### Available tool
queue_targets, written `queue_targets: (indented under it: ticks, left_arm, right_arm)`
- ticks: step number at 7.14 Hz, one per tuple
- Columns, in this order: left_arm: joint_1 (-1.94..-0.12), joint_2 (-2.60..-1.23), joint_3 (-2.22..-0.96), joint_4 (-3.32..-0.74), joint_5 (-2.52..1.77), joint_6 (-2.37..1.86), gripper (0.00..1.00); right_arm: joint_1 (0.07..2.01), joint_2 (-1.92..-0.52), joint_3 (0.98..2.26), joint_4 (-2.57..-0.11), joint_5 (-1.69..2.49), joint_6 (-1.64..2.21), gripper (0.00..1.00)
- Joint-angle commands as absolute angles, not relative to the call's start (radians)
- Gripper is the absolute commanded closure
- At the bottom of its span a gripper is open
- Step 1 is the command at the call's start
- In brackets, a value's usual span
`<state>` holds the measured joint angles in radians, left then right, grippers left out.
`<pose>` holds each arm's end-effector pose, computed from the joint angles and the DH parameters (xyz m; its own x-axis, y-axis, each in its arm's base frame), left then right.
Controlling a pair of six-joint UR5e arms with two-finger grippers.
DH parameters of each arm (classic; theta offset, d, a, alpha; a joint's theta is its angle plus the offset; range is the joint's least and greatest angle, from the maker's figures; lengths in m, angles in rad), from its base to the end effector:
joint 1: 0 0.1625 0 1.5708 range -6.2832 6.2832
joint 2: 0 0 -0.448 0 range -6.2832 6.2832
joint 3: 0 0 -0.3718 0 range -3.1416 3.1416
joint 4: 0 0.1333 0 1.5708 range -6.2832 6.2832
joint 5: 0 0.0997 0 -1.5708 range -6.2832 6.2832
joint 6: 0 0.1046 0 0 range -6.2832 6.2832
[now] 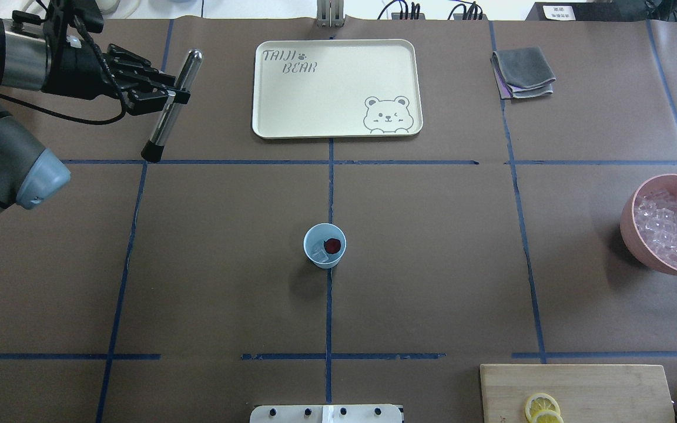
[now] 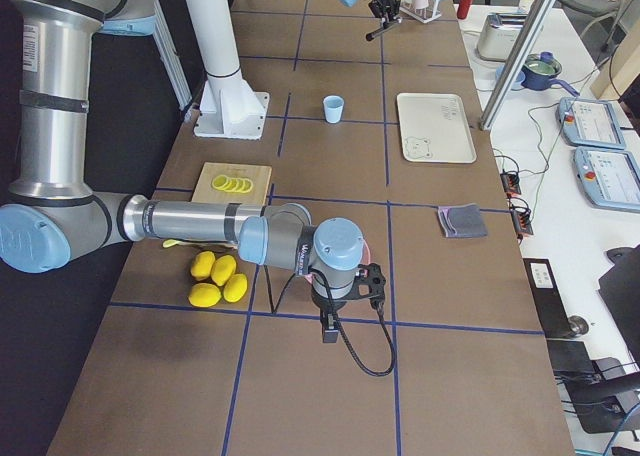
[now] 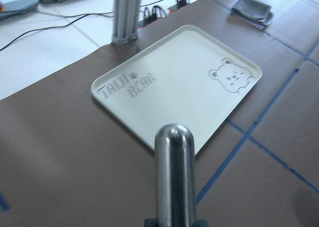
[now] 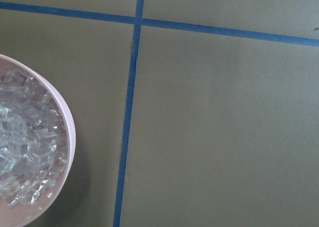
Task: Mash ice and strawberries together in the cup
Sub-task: 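Carry the upright steel rod with the left gripper over the cup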
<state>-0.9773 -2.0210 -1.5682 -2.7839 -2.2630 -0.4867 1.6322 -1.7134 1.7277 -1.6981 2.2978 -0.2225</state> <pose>0.2812 -0.5357 0.2984 0.2264 0.8811 -0.4152 0.1766 0.3820 0.9071 0.0881 -0.3937 0.6895 0.7363 -0.1012 0.6690 0.1041 0.9939 0.0357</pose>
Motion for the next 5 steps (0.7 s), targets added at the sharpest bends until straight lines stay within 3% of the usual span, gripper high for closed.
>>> queue_targets:
  ticks: [1,5]
  left_arm:
    - [-0.931,-2.095,-1.568,-2.917,-2.220,-0.488,0.97]
    - [-0.571,-2.097,-1.549,-3.305,-1.739,-0.477,0.98]
  right_arm:
    - [1.634,-1.713,1.727,-1.698,2.298,-0.224,0.00]
    - [1.634,-1.715,1.733,-1.698,2.298,-0.224,0.00]
